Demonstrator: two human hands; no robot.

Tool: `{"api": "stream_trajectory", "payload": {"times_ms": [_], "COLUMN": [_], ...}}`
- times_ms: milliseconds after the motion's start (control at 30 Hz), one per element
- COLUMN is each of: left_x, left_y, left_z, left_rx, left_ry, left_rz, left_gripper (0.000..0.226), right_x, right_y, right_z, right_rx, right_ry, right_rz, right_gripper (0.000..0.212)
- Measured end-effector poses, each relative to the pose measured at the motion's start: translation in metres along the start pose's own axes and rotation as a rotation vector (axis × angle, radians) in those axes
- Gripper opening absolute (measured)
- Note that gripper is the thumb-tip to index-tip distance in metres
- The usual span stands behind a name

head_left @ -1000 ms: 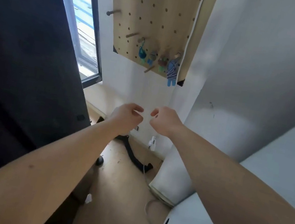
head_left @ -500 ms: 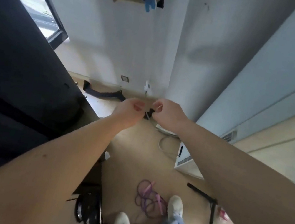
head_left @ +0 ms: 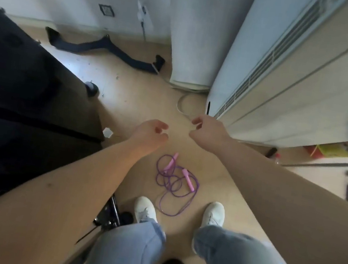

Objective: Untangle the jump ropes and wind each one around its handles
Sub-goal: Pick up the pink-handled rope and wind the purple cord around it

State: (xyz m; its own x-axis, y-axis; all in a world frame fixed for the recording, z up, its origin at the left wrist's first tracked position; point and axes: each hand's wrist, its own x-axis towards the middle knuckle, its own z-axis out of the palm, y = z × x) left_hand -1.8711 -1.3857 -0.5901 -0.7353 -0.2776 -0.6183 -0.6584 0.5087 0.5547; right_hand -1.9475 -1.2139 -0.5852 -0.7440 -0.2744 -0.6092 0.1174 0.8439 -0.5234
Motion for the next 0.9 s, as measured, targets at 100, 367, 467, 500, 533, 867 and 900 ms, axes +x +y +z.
{"api": "stream_trajectory", "payload": {"times_ms": [100, 367, 467, 500, 533, 867, 900], "left_x": [0.044, 0.143, 0.185, 0.198, 0.211, 0.286, 0.287], "left_y": [-0.038, -0.166, -0.209, -0.221, -0.233, -0.314, -0.319], "left_z": [0.067, 0.218, 0.260, 0.270, 0.280, 0.341, 0.344], "left_rx": [-0.015, 0.021, 0.041, 0.061, 0.078, 0.475, 0.493], "left_ry": [-0.035, -0.126, -0.126, -0.138, -0.146, -0.249, -0.269], "left_rz": [-0.065, -0.131, -0.150, -0.144, -0.142, -0.083, -0.080], "left_gripper": [0.035, 0.025, 0.025, 0.026, 0.026, 0.027, 0.030], "right_x": [0.038, 0.146, 0.184, 0.196, 0.207, 0.274, 0.276], "right_y": [0.069, 0.212, 0.255, 0.268, 0.279, 0.338, 0.338], "right_z": [0.054, 0.199, 0.253, 0.269, 0.284, 0.383, 0.385], "right_rx": [-0.015, -0.069, -0.114, -0.124, -0.139, -0.291, -0.303], "right_ry": [-0.057, -0.180, -0.225, -0.229, -0.232, -0.193, -0.174], "right_rz": [0.081, 0.190, 0.227, 0.232, 0.230, 0.176, 0.180], "right_gripper": [0.045, 0.047, 0.051, 0.052, 0.052, 0.028, 0.025]}}
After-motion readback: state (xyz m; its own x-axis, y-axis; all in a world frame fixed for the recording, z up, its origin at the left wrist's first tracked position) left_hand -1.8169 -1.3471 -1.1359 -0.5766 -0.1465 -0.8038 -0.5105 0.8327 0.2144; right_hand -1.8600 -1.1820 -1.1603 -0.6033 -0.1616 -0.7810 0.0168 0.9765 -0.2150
